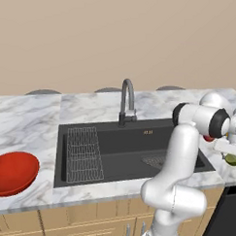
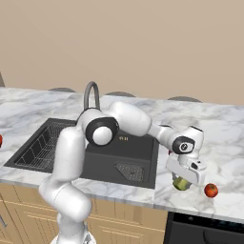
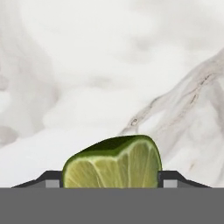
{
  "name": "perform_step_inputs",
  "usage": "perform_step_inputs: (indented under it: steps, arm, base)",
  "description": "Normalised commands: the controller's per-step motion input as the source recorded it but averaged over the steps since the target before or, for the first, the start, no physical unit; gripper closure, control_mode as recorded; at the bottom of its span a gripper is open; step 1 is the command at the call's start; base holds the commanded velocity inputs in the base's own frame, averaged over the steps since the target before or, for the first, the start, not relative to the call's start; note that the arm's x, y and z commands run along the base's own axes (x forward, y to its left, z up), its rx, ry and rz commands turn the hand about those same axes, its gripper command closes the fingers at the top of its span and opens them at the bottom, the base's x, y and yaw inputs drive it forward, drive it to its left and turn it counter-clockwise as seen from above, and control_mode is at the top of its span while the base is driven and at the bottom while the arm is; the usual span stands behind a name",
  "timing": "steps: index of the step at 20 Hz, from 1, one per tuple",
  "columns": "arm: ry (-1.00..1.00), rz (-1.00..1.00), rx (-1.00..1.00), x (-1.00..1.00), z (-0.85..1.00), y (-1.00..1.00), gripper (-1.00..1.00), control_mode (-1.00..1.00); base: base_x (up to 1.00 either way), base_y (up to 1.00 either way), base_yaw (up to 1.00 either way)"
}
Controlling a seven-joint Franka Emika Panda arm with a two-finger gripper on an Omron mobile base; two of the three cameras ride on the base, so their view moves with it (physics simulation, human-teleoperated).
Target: There is a mixed pile of frozen fruits and vegetables on the counter. Locate all the frozen vegetables and place the items in a bowl on the counter. Take all the frozen fruits and defrost them in a running sink.
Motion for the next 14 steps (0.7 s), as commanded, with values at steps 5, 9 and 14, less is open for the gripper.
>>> perform_step_inputs:
  steps: [5,9,14]
  arm:
    - [0.01,-0.02,0.00,-0.02,-0.05,0.05,1.00,-1.00]
    - [-0.02,-0.05,0.04,-0.12,0.30,0.20,1.00,-1.00]
    - [-0.18,0.01,0.12,-0.33,0.62,0.59,1.00,-1.00]
  base:
    - [0.00,0.00,0.00]
    - [0.00,0.00,0.00]
    - [0.00,0.00,0.00]
